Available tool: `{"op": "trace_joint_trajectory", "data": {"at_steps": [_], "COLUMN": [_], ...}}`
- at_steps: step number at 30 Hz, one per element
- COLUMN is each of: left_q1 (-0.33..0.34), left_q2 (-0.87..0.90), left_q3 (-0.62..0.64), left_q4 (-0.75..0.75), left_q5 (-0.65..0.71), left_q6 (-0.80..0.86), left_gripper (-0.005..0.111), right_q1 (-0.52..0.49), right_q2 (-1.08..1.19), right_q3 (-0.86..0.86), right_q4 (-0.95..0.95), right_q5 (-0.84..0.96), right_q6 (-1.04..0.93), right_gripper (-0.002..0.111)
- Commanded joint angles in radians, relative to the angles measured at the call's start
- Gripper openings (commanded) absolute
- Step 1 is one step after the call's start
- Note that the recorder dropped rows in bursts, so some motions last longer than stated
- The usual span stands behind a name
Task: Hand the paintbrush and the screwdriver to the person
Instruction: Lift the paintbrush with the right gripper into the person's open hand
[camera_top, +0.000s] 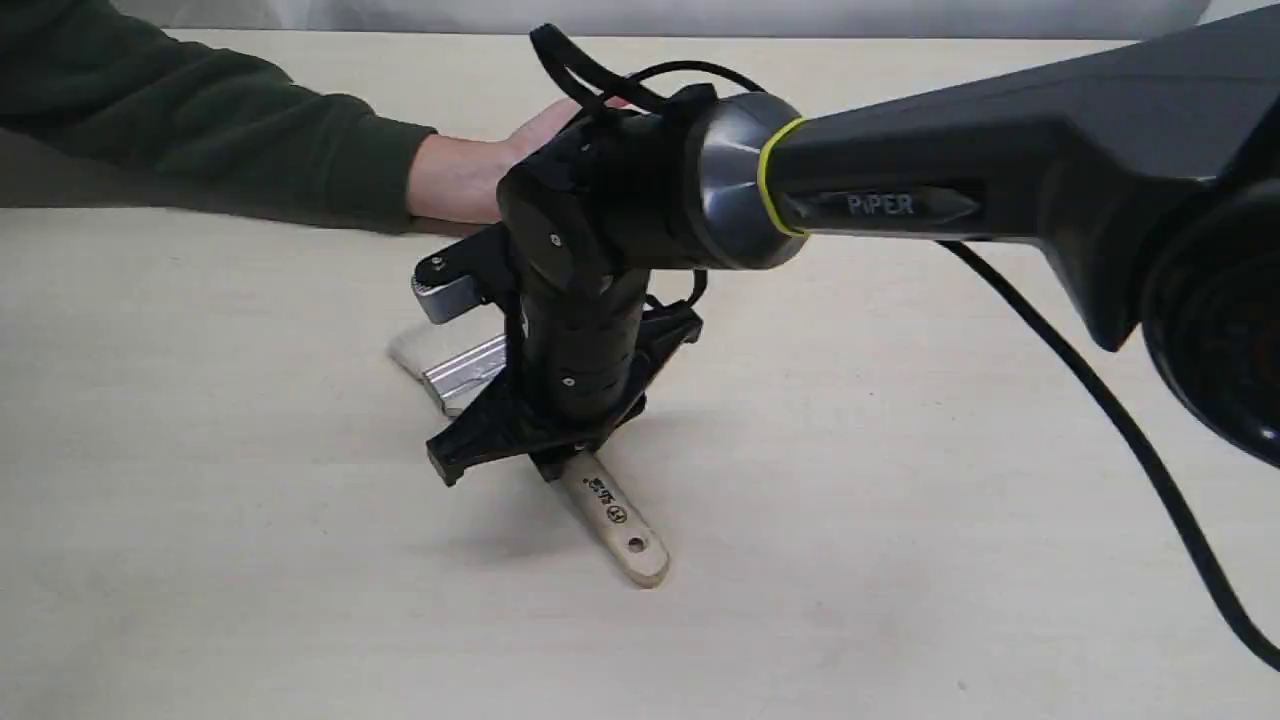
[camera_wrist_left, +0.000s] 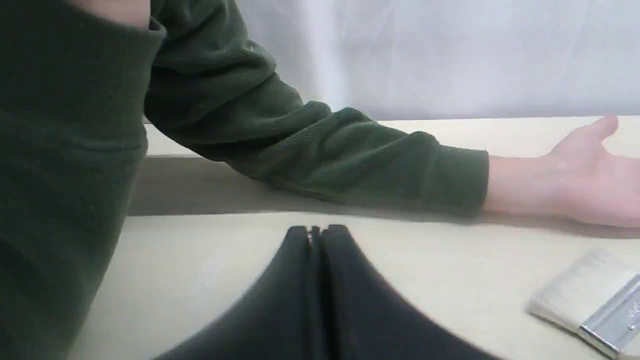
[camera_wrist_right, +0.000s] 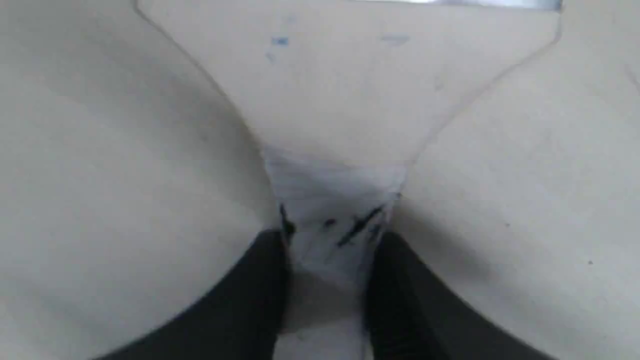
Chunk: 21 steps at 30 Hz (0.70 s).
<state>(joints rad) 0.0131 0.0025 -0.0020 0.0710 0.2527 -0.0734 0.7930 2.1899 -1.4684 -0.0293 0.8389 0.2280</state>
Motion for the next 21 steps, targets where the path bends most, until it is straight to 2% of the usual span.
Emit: {"op": "trace_joint_trajectory", "data": {"at_steps": [1, 8, 13, 17, 21], "left_q1": [-0.002, -0.002, -0.002, -0.002, -0.002], "left_q2": [-0.002, -0.002, -0.002, -0.002, -0.002], "left_q3": [0.002, 0.002, 0.002, 0.002, 0.002], "left_q4": [-0.002, -0.002, -0.002, -0.002, -0.004], "left_q5": [-0.003, -0.003, -0.003, -0.003, -0.001], "left_q6": [-0.002, -0.002, -0.002, -0.002, -0.002], "left_gripper": [0.0, 0.0, 0.0, 0.0, 0.0], "right_q1": [0.0, 0.0, 0.0, 0.0, -0.027], "right_q2": [0.04, -0.065, -0.21, -0.308, -0.367], "right_q3": [0.025, 0.027, 0.028, 0.028, 0.026], "right_q4": [0.006, 0.104, 0.102, 0.056, -0.099], "right_q5": [0.035, -0.005, -0.022, -0.04, -0.104], "right_q6": [-0.073, -0.19, -0.213, -0.207, -0.071], "right_gripper": [0.004, 0.004, 0.004, 0.004, 0.004]}}
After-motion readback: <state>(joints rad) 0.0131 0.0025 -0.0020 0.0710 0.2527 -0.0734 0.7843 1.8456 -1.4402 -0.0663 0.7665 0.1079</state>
